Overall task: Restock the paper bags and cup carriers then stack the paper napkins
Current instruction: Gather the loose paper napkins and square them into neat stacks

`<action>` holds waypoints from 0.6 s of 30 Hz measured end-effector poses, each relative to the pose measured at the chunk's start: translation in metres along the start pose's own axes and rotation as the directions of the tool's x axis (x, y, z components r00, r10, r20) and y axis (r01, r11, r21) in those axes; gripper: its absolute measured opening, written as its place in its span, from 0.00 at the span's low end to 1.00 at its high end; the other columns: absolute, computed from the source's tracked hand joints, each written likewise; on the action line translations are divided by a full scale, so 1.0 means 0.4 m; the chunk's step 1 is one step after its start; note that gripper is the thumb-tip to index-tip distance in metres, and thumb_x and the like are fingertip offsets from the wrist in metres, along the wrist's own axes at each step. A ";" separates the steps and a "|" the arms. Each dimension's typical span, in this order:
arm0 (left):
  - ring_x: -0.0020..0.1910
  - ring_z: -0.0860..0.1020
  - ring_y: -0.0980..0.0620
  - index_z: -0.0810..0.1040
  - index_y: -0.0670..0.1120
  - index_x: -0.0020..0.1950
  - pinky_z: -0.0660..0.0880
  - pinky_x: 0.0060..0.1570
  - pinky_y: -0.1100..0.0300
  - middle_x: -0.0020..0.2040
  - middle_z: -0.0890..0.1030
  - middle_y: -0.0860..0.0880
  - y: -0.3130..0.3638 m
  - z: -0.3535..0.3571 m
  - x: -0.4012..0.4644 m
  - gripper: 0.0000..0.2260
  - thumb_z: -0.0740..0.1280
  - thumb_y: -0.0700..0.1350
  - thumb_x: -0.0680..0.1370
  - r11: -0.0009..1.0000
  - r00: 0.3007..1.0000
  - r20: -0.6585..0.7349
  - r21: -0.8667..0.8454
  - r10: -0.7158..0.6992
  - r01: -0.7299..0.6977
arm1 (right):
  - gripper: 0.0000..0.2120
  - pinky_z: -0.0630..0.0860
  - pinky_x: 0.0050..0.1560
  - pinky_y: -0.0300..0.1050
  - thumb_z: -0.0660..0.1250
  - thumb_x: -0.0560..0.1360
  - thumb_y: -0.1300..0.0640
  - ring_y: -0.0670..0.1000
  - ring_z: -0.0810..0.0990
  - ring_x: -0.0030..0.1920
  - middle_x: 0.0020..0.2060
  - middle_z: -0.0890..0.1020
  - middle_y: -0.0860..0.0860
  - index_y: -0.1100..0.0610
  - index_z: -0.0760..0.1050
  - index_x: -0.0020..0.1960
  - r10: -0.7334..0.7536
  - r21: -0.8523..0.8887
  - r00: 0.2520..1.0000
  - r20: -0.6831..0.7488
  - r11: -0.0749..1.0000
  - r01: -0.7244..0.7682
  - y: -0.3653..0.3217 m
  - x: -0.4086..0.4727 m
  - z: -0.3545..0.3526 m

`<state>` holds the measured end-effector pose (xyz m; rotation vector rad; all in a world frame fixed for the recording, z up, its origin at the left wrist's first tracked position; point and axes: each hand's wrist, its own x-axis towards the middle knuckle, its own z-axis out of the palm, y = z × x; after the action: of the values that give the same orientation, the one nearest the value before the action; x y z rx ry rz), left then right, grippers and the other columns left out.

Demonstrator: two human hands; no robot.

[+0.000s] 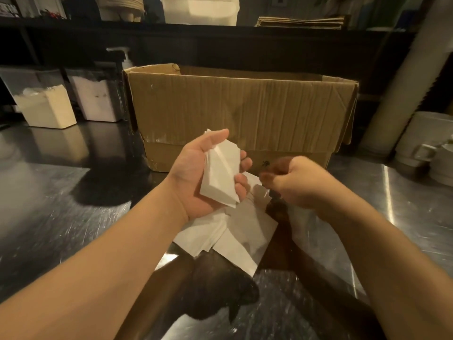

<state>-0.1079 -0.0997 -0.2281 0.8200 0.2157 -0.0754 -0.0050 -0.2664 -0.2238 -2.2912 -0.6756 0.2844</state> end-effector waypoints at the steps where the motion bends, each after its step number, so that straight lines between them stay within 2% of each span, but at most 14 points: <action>1: 0.39 0.72 0.49 0.76 0.42 0.57 0.68 0.44 0.58 0.48 0.78 0.44 0.003 0.001 0.001 0.19 0.69 0.56 0.75 0.999 1.000 -0.021 -0.027 0.022 -0.022 | 0.08 0.82 0.44 0.44 0.71 0.78 0.51 0.48 0.83 0.46 0.47 0.85 0.47 0.49 0.83 0.56 0.020 -0.083 0.997 0.075 0.996 -0.014 -0.001 0.000 0.004; 3: 0.39 0.72 0.49 0.76 0.42 0.53 0.68 0.45 0.57 0.46 0.78 0.44 0.005 0.007 0.002 0.16 0.68 0.55 0.76 0.996 0.997 -0.059 -0.066 0.051 -0.055 | 0.10 0.83 0.51 0.47 0.76 0.73 0.46 0.47 0.83 0.47 0.47 0.85 0.45 0.47 0.85 0.53 0.031 -0.183 0.986 0.164 0.983 -0.001 -0.005 -0.007 0.014; 5: 0.40 0.73 0.48 0.76 0.43 0.51 0.70 0.46 0.56 0.45 0.78 0.44 0.005 0.009 0.003 0.15 0.68 0.54 0.76 0.994 0.995 -0.073 -0.090 0.061 -0.068 | 0.15 0.83 0.54 0.49 0.79 0.69 0.43 0.47 0.82 0.47 0.47 0.85 0.43 0.46 0.85 0.53 0.044 -0.211 0.979 0.200 0.977 -0.001 -0.012 -0.017 0.022; 9: 0.40 0.75 0.47 0.76 0.43 0.52 0.72 0.46 0.55 0.45 0.79 0.44 0.004 0.006 0.005 0.15 0.69 0.53 0.73 0.995 0.995 -0.084 -0.079 0.055 -0.062 | 0.22 0.82 0.56 0.49 0.81 0.68 0.45 0.48 0.81 0.48 0.48 0.82 0.45 0.48 0.80 0.58 0.065 -0.259 0.972 0.227 0.966 -0.004 -0.024 -0.032 0.029; 14: 0.41 0.75 0.47 0.77 0.44 0.53 0.72 0.45 0.55 0.46 0.80 0.44 0.002 0.005 0.009 0.14 0.68 0.53 0.75 0.998 0.993 -0.110 -0.043 0.050 -0.055 | 0.18 0.81 0.52 0.46 0.80 0.69 0.45 0.46 0.80 0.45 0.46 0.82 0.44 0.48 0.80 0.56 0.055 -0.272 0.973 0.226 0.962 0.009 -0.030 -0.033 0.027; 18: 0.40 0.75 0.48 0.77 0.43 0.53 0.72 0.45 0.55 0.46 0.80 0.45 0.002 0.004 0.010 0.14 0.68 0.53 0.76 0.999 0.993 -0.113 -0.024 0.044 -0.047 | 0.15 0.80 0.53 0.45 0.77 0.73 0.47 0.48 0.81 0.48 0.49 0.83 0.45 0.48 0.81 0.59 0.056 -0.278 0.965 0.255 0.961 0.017 -0.031 -0.030 0.024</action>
<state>-0.1035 -0.1003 -0.2273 0.8025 0.3030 0.0170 -0.0237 -0.2598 -0.2221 -2.5550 -0.8727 0.5377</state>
